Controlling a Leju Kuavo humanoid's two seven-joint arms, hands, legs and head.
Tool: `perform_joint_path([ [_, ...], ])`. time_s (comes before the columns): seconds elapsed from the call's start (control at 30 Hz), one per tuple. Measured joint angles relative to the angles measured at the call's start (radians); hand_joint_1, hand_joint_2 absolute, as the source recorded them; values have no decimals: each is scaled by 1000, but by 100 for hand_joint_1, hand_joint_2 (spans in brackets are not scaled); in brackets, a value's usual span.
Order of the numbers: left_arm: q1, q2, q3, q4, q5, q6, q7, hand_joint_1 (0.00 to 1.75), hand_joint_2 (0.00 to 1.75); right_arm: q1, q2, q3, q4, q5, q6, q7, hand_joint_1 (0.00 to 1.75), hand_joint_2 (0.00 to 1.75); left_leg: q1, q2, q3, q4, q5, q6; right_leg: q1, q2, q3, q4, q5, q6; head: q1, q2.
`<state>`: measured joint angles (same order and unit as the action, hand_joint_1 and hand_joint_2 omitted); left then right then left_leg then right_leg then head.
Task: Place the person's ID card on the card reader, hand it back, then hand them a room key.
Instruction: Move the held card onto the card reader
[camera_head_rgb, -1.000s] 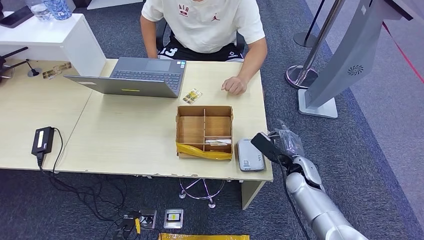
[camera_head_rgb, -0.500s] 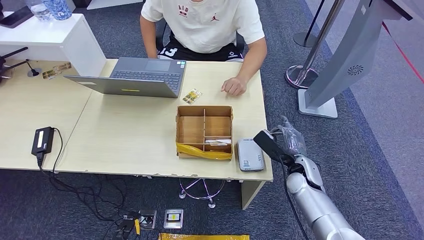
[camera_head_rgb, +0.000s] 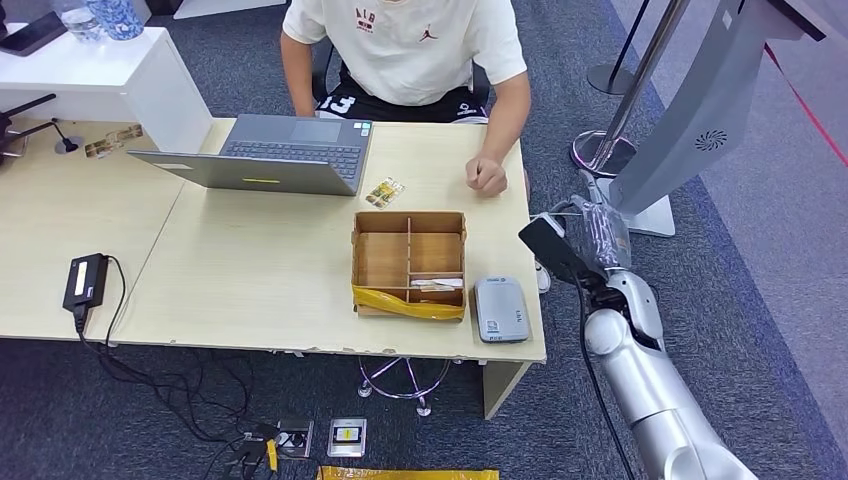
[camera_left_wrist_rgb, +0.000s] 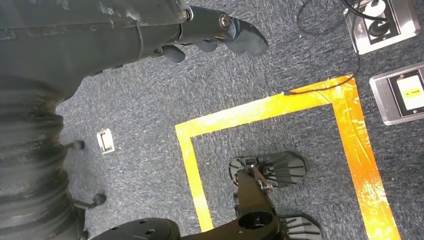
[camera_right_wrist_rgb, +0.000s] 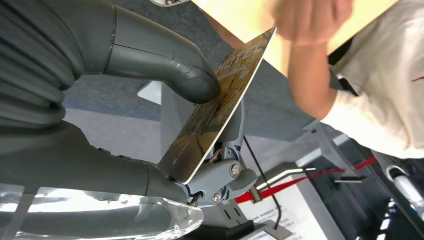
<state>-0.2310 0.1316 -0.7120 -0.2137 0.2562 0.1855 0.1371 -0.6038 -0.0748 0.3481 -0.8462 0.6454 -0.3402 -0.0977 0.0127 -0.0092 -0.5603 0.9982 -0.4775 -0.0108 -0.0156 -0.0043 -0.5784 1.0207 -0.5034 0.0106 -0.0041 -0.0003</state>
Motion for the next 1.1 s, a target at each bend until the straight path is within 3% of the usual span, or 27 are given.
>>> perform_joint_path([
  [0.47,5,0,8,2,5,12,0,0,175,126,24,26,-113,-24,125,50,175,175,0,0,0,0,0,0,0,0,0,0,0,0,0,0],
  [1.1,3,0,8,2,-13,2,6,0,175,203,5,59,-142,-56,125,94,175,175,0,1,1,0,0,0,0,1,0,0,0,0,0,0],
])
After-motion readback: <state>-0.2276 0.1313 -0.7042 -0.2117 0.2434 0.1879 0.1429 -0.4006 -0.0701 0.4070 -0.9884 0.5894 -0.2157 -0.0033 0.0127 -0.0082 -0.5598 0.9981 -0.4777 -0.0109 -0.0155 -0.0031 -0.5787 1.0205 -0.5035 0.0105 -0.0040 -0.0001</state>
